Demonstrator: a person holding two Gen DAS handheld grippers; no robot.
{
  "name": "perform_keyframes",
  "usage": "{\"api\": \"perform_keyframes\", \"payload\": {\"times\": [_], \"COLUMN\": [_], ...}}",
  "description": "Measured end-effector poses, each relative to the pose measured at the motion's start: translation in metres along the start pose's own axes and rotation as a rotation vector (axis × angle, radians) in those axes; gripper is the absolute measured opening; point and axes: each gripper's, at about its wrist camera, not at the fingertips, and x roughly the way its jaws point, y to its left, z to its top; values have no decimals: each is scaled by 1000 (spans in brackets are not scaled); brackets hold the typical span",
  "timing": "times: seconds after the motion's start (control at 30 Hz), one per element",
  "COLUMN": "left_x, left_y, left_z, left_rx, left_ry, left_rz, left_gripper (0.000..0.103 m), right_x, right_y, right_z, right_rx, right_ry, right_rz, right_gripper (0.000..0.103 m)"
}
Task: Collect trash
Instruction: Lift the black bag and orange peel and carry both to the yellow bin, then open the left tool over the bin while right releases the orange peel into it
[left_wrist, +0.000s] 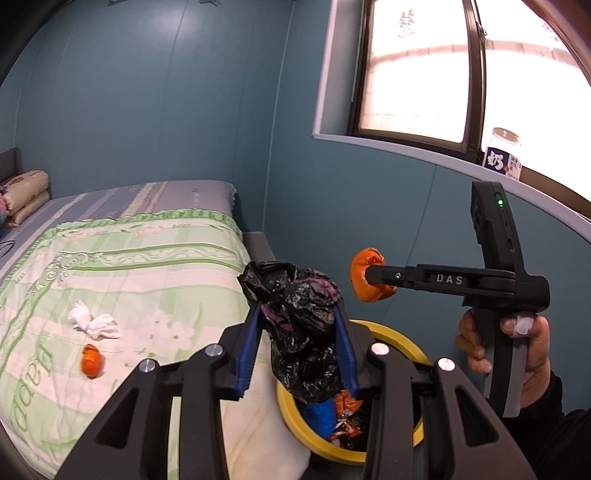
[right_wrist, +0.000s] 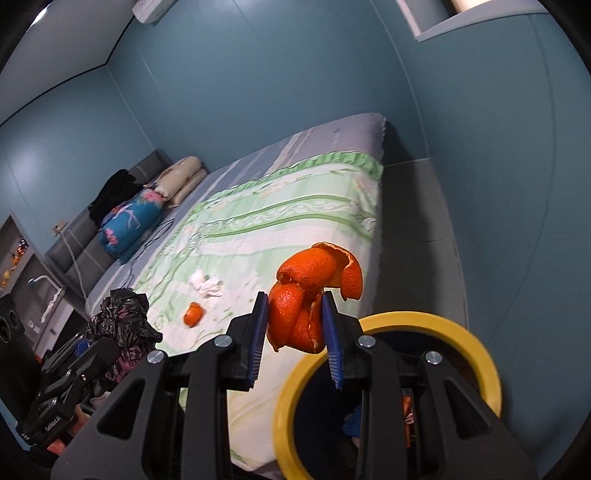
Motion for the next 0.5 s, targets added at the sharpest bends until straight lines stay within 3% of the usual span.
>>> {"api": "perform_keyframes", "payload": {"times": [0.5], "left_x": [73], "left_y": [-6], "left_z": [-26], "left_rx": [-42], "left_ry": [183], "left_rz": [-89], "left_gripper": [35], "right_x": [6], "right_y": [-34], "right_z": [-12], "right_rx": [69], "right_ry": [45], "right_rz": [-16], "right_gripper": [28]}}
